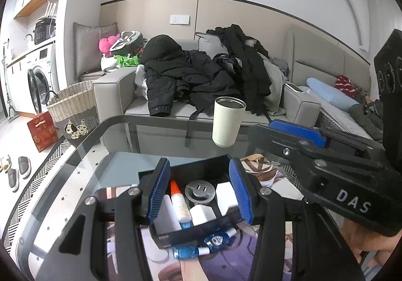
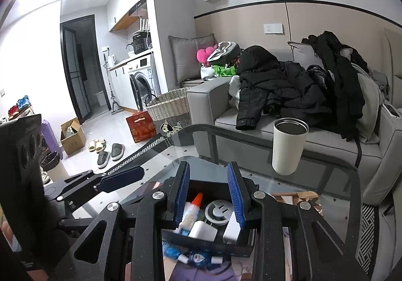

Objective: Organize rigid objects
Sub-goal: 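Withdraw both open grippers from the box toward the blue earplug cases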

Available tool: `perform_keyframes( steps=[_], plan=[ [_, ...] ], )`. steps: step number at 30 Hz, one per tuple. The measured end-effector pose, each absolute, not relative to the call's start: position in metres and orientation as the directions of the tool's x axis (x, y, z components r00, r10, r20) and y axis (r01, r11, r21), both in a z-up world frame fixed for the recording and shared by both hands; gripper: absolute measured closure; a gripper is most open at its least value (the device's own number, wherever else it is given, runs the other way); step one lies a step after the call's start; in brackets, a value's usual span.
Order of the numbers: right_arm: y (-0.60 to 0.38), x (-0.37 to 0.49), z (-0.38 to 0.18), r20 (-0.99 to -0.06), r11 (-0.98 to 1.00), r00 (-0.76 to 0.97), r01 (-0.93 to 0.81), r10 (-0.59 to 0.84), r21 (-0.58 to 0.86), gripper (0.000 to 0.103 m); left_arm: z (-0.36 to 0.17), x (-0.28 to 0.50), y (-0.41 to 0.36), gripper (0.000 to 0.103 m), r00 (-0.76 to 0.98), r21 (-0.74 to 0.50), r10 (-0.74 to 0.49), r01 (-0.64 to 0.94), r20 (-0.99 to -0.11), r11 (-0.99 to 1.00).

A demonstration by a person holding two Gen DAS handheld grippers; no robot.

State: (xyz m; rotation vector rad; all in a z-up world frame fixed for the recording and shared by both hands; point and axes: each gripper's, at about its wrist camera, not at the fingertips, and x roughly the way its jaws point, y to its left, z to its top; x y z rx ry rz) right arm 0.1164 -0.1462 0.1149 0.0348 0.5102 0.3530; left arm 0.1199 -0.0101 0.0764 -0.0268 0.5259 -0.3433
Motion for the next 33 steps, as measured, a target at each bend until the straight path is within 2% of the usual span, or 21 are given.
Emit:
perform_keyframes(
  steps=[19,33],
  plan=[
    [-0.162,0.068,0.079,-0.551,0.933,0.762,-0.347,0.340,0.095,0.071,0.052,0.086,-0.015,0.053,0.771,-0.082,-0.316,0.328,-0.553,0.941],
    [-0.157,0.080,0.037,-0.645,0.926,0.684,-0.362,0.341,0.107,0.071,0.003,0.087,-0.014,0.053,0.675,-0.068,-0.291,0.337,-0.678,0.939]
  ],
)
